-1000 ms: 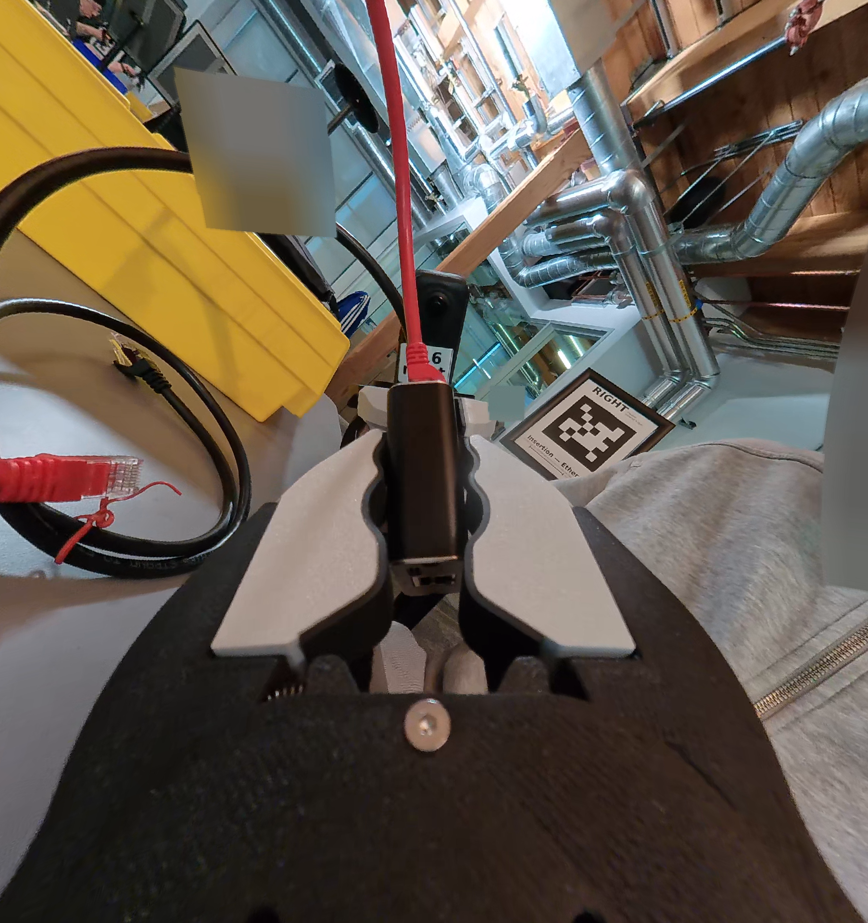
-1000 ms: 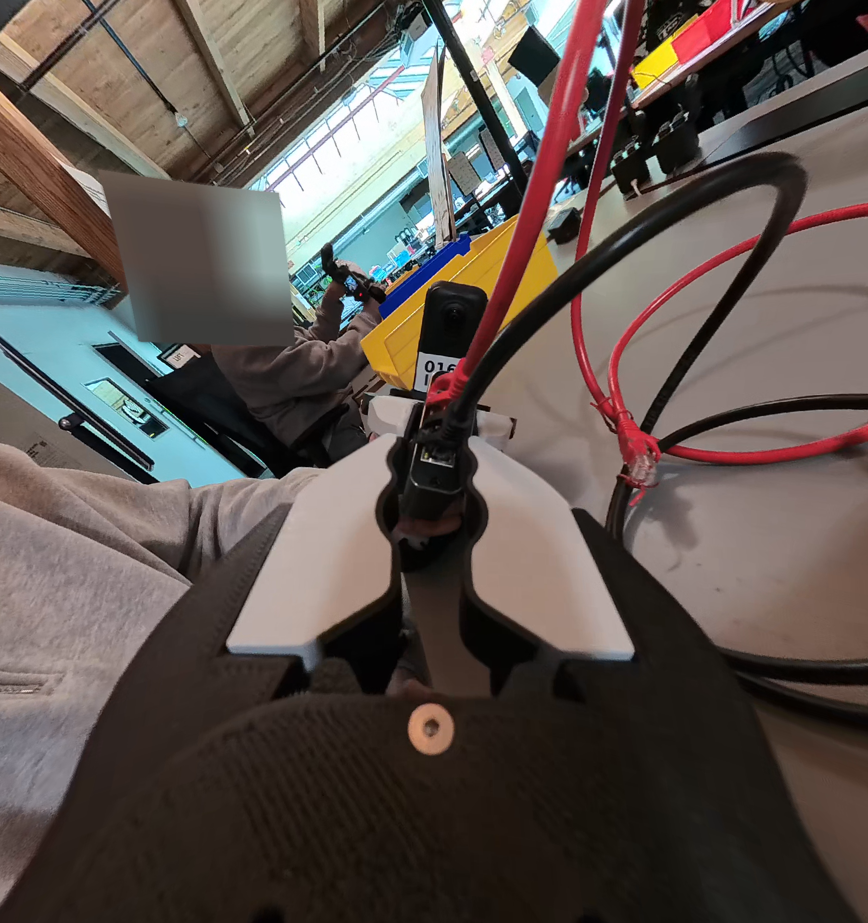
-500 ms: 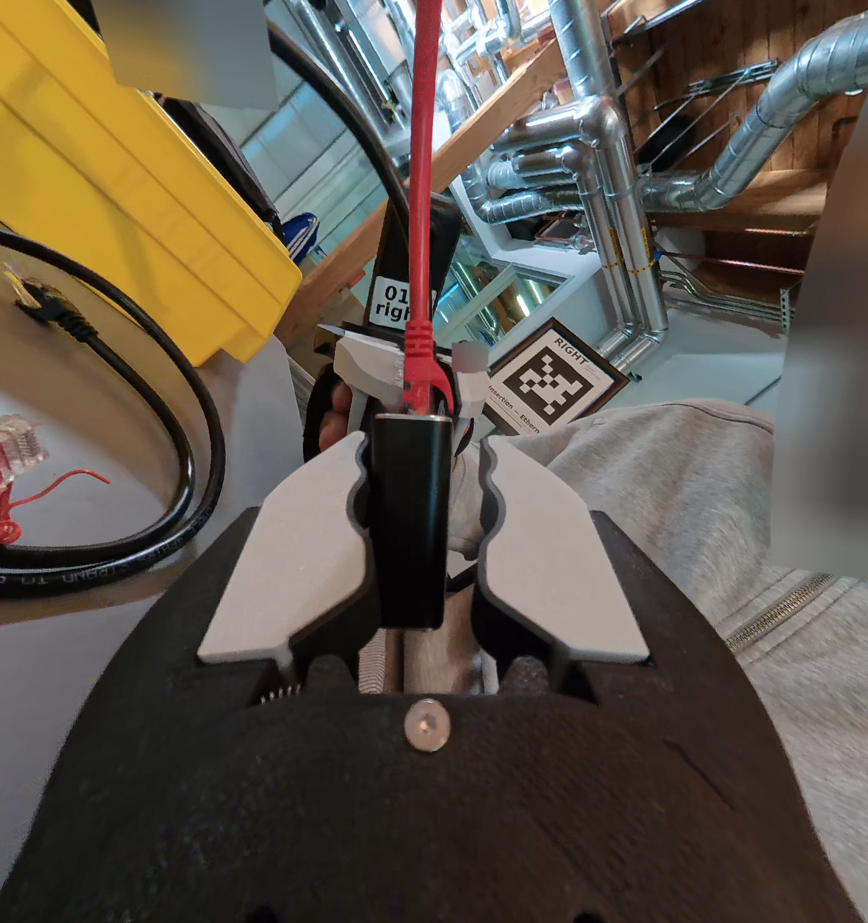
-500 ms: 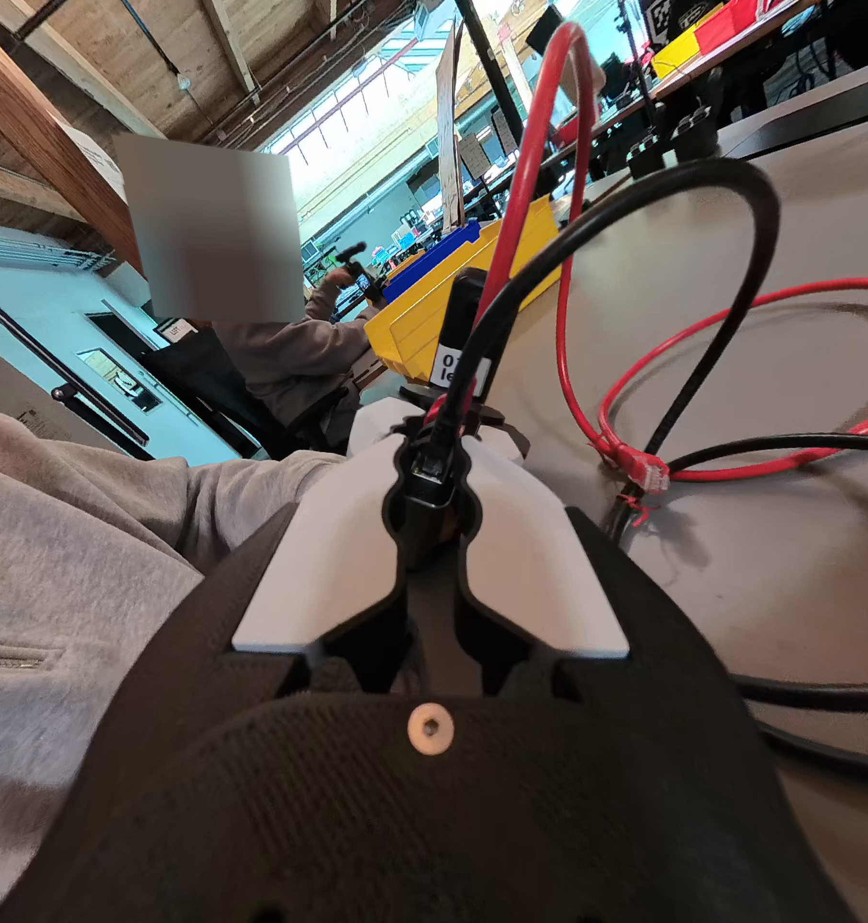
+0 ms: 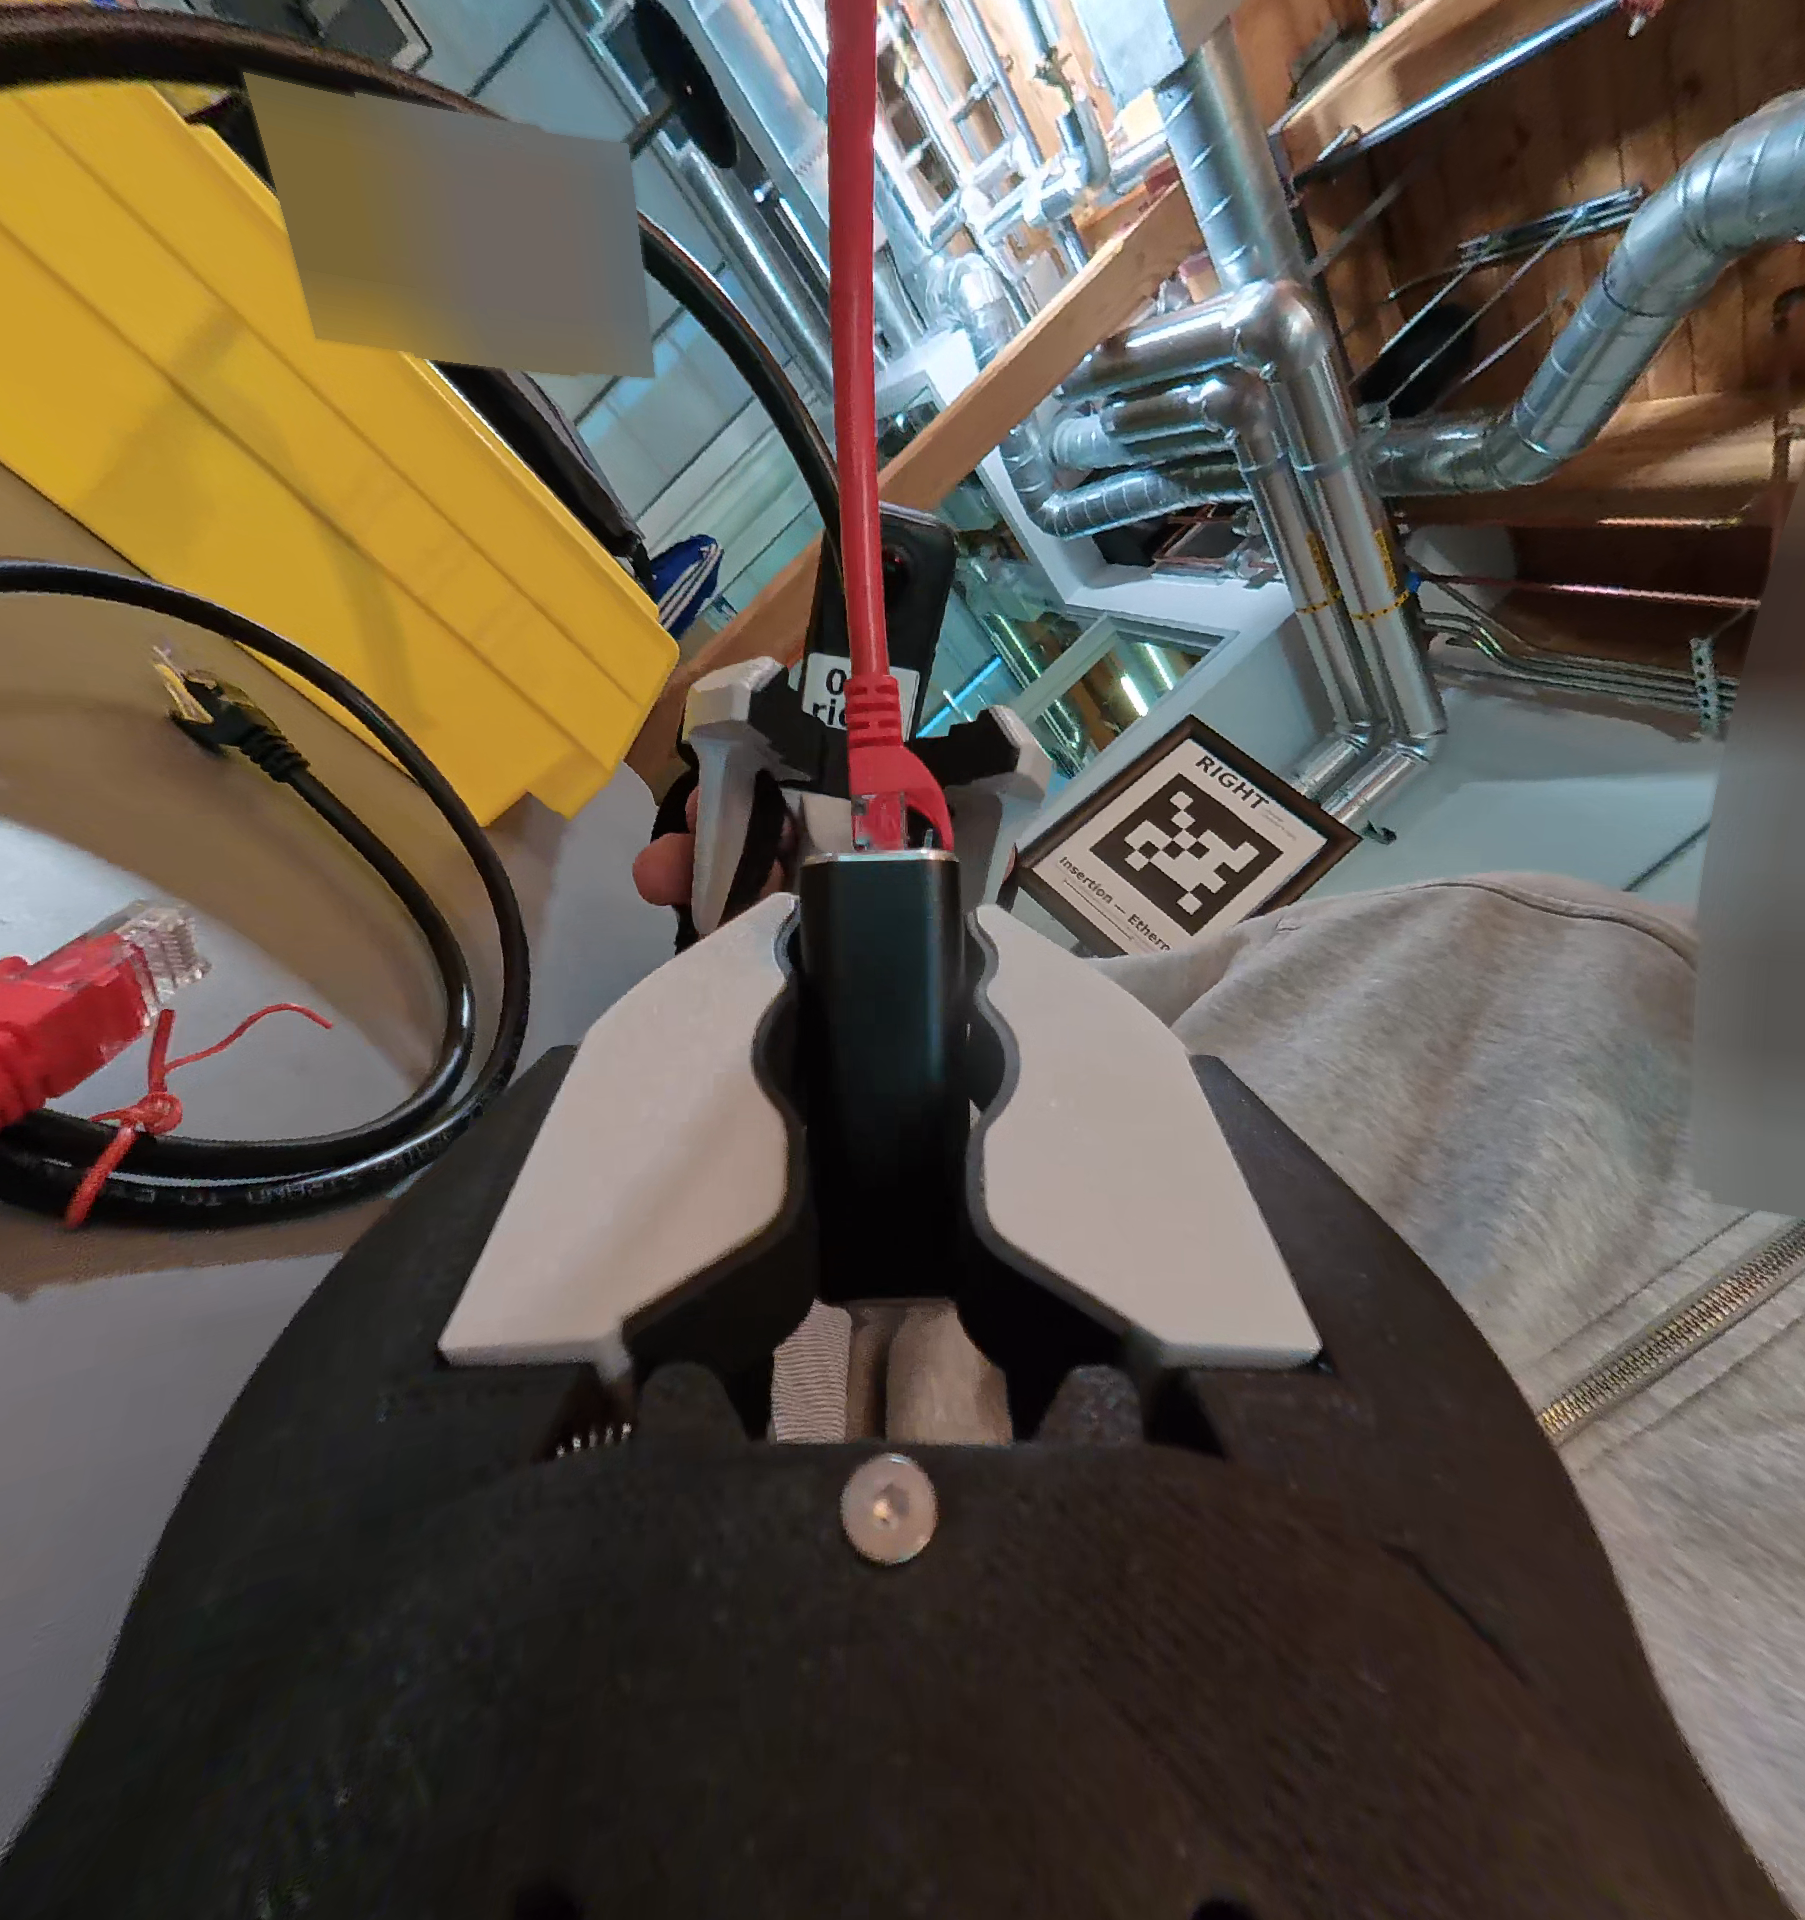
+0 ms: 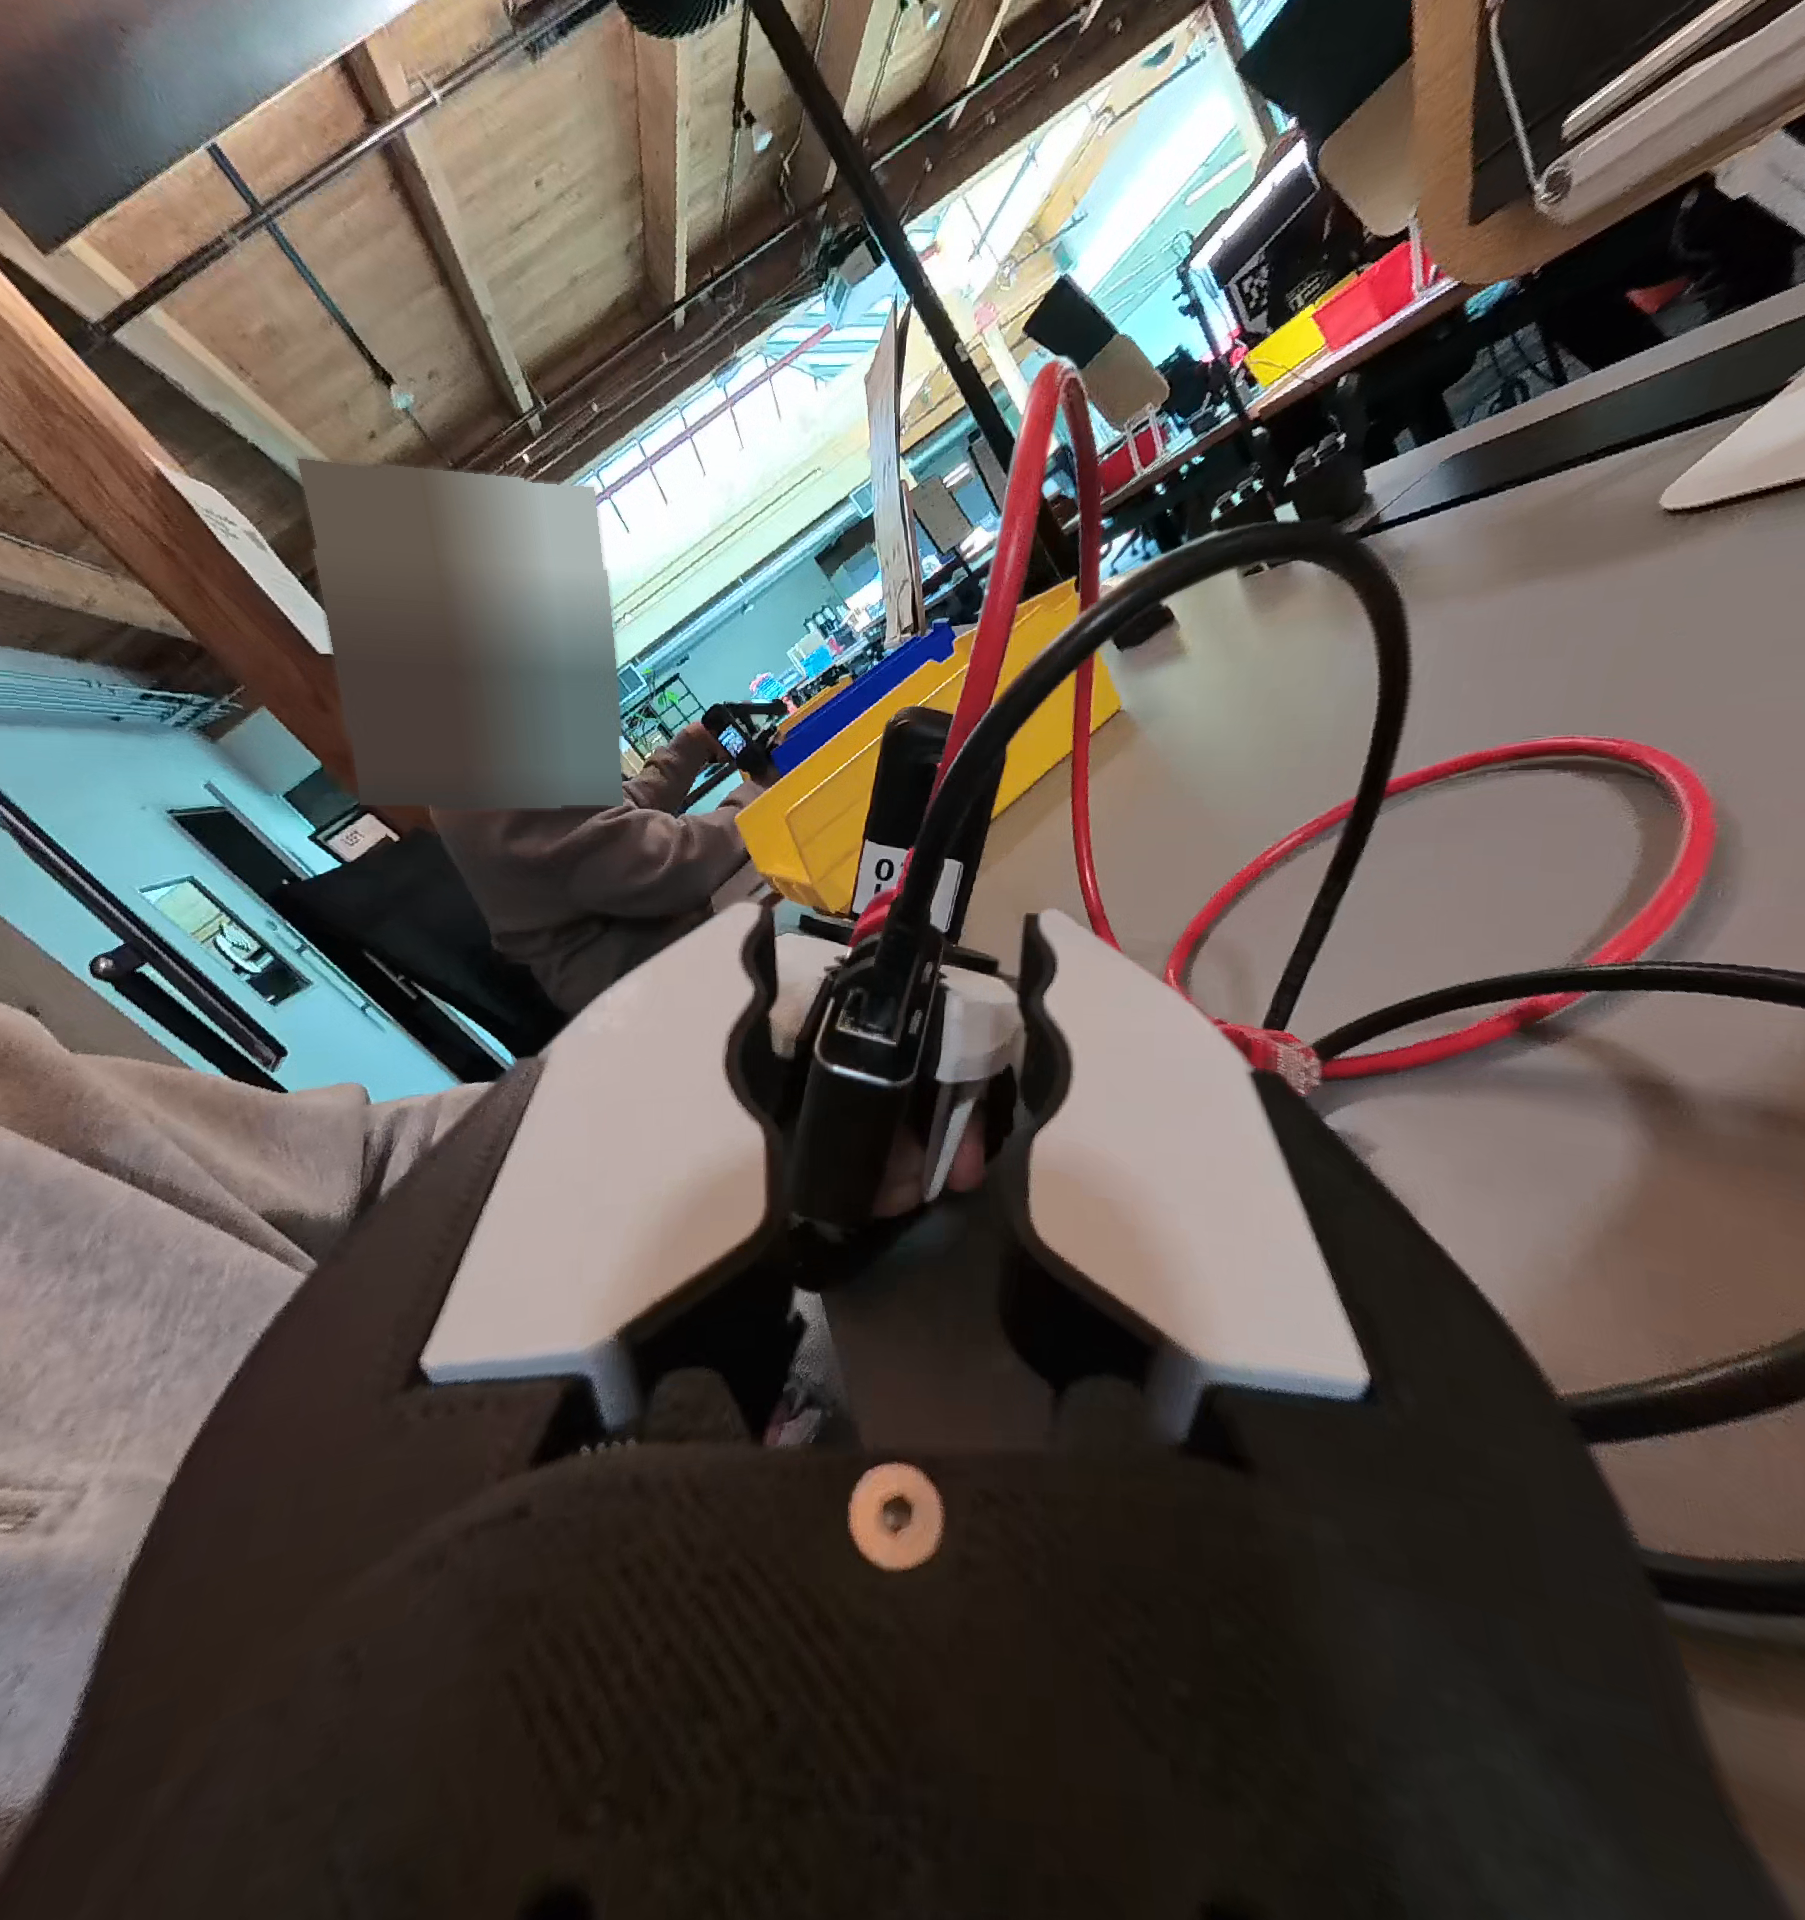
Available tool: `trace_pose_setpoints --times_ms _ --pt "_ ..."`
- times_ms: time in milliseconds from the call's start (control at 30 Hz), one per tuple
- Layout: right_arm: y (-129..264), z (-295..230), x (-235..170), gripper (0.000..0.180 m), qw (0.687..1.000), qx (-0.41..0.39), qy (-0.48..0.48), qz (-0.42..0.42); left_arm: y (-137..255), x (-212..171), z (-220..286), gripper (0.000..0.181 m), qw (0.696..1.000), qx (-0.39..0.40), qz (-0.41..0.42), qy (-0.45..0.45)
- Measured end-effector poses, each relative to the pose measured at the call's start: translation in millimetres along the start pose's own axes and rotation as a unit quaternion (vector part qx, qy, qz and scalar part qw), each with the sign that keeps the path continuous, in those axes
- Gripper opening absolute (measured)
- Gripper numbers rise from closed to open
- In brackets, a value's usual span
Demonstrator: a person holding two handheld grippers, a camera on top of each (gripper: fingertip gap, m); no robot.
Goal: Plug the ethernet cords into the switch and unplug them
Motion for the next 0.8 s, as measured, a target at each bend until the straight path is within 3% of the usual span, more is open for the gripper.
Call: trace_pose_setpoints --times_ms 300,533,800 --pt "-9 -5 -7 0.045 0.997 -0.016 0.057 -0.048 2 1 1 0.025 1.000 0.008 0.014 -0.009" --pt "-9 -1 -11 0.023 0.997 -0.003 0.010 -0.071 1 1 1 0.025 1.000 0.010 0.007 -0.013" --pt "-10 -1 -12 0.023 0.997 0.004 -0.002 -0.080 -3 0 2 0.025 0.999 0.025 -0.009 -0.020"
Point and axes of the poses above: each gripper's, where its closed fingertips meet, y back along the fingers, x out of its top, z = x × y across the jaws, the point moved 9 cm from there along y, back along the fingers, and after that the axes turned 7 degrees about x, right-handed, at the moved point
